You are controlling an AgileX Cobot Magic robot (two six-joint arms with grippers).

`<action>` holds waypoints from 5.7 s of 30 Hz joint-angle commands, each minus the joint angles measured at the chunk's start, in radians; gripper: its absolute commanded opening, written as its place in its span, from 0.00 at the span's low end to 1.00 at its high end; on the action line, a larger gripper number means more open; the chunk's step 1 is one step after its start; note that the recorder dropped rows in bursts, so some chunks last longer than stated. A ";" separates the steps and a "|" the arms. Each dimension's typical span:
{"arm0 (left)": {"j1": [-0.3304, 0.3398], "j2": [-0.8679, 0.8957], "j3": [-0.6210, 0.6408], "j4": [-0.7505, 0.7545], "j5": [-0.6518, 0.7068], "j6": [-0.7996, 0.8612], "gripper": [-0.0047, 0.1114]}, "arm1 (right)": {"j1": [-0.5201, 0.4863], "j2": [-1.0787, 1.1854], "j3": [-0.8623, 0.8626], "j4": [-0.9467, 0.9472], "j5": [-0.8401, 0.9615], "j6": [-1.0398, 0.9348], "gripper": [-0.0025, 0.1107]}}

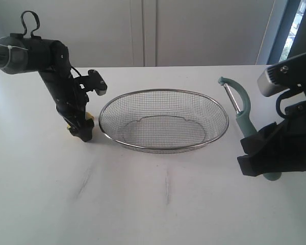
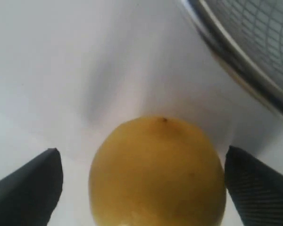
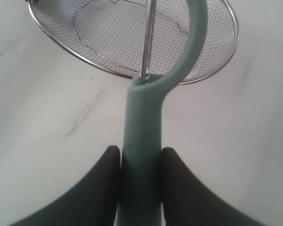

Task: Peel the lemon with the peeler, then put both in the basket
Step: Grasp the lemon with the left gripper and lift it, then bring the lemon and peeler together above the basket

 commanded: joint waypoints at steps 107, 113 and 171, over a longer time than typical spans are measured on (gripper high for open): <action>0.043 -0.824 1.003 -1.763 0.270 1.459 0.04 | 0.207 0.343 -0.032 0.270 -0.326 -0.063 0.02; 0.043 -0.824 0.997 -1.763 0.297 1.459 0.04 | 0.207 0.337 -0.032 0.270 -0.299 -0.052 0.02; 0.043 -0.925 0.939 -1.533 0.186 1.456 0.04 | 0.318 0.249 -0.030 0.758 -0.253 -0.088 0.02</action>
